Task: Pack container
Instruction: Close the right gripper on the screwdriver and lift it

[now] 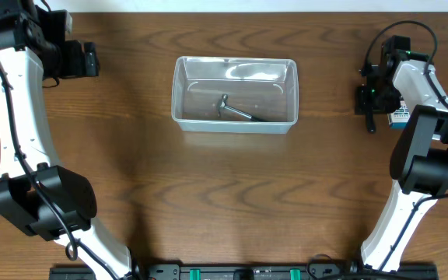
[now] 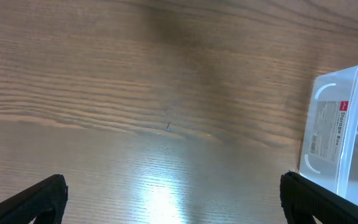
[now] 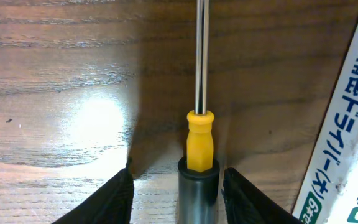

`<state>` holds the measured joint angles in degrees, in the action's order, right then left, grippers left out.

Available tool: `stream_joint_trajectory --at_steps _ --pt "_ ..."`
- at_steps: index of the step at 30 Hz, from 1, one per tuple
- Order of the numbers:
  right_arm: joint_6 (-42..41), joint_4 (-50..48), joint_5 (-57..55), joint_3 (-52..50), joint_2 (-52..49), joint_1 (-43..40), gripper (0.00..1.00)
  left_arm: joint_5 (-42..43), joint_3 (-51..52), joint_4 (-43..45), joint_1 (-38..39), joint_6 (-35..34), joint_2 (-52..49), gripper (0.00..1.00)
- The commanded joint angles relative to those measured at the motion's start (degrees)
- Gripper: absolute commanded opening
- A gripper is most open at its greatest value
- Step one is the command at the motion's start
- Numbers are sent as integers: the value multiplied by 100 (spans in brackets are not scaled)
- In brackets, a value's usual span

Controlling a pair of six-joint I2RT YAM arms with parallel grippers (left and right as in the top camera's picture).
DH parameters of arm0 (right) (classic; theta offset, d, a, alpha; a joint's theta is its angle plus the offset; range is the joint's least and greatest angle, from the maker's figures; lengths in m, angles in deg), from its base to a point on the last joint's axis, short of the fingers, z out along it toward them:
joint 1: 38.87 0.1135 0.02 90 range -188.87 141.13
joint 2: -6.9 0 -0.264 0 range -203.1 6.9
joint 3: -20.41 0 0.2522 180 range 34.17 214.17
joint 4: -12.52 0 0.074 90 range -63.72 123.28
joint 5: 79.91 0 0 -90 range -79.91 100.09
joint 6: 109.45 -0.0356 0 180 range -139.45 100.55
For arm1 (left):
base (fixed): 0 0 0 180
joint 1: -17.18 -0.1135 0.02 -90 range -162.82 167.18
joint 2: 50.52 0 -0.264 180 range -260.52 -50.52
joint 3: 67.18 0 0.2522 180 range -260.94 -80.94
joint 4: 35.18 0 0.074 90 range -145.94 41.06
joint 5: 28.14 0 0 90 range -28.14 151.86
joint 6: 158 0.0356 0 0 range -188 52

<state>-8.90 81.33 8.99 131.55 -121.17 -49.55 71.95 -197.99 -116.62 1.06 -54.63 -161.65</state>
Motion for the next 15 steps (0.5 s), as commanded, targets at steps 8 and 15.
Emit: stream_joint_trajectory --at_steps 8,15 --pt "-22 0 -39 -11 -52 24 39 -48 -4 -20 -20 33 17 98" --pt "-24 7 -42 -11 -52 24 38 -48 -4 -20 -20 33 17 98"
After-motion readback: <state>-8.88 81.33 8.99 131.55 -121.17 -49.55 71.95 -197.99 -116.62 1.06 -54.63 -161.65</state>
